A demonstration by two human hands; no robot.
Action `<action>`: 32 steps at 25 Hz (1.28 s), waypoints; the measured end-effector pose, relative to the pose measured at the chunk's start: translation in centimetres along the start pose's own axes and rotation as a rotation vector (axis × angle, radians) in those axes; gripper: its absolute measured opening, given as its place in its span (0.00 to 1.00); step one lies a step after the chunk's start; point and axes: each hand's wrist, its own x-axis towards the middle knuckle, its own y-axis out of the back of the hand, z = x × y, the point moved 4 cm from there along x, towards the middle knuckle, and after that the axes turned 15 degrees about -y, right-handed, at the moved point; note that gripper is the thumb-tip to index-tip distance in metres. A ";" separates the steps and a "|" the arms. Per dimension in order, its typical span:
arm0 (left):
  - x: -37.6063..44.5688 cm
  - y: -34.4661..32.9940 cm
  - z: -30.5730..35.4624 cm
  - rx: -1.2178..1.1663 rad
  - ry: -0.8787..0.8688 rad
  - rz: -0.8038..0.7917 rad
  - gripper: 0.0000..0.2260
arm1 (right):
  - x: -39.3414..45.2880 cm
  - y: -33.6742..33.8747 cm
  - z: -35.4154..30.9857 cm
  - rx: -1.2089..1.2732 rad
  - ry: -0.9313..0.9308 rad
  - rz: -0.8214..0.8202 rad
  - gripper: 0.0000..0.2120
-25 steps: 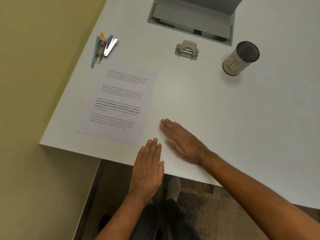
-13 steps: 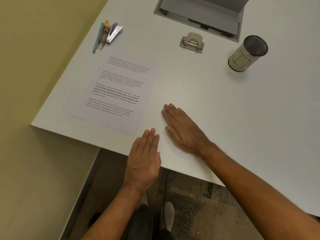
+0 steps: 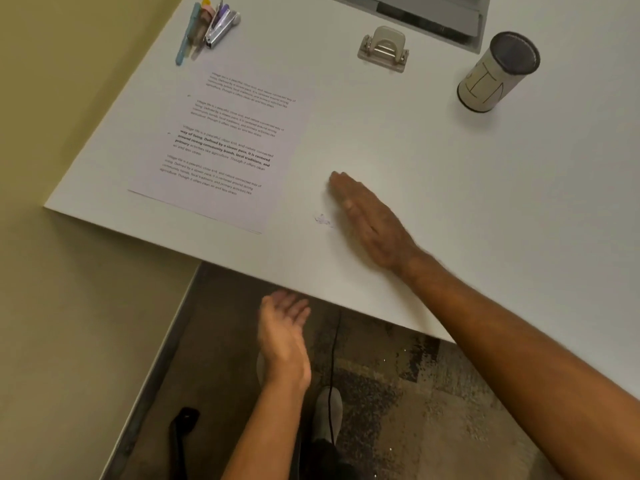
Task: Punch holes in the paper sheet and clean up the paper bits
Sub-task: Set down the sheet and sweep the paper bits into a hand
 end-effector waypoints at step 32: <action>1.9 -5.0 -1.8 -0.924 0.118 -0.239 0.19 | -4.9 -6.9 -2.8 -0.219 0.302 -0.176 0.25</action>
